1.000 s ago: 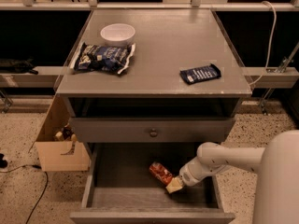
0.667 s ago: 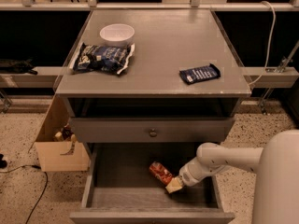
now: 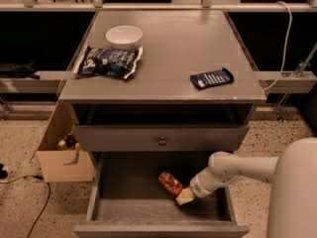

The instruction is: Place coke can into middle drawer

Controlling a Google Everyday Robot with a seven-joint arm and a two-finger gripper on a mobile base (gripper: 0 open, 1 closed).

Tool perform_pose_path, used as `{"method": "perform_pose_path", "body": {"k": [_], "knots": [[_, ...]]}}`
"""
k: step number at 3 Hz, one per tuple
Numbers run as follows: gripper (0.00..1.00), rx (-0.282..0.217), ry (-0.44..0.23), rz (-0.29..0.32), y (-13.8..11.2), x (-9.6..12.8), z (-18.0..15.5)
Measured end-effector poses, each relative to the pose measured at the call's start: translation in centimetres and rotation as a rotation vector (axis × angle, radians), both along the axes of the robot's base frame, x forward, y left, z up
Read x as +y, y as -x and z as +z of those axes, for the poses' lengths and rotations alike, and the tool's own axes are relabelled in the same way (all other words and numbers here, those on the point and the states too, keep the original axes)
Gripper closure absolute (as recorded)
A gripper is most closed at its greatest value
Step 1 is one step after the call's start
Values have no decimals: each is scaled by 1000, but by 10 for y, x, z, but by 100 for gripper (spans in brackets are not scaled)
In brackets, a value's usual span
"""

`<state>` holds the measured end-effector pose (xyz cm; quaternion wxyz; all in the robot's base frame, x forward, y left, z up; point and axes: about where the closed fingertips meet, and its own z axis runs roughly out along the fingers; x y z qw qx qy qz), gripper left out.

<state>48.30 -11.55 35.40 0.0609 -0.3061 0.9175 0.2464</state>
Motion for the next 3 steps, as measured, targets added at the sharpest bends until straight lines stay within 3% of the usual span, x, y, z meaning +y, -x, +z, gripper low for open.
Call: {"method": "perform_pose_path", "body": {"k": [1, 2, 3], "knots": [[36, 0, 0, 0, 0, 0, 0], [5, 0, 0, 0, 0, 0, 0], [0, 0, 0, 0, 0, 0, 0]]}}
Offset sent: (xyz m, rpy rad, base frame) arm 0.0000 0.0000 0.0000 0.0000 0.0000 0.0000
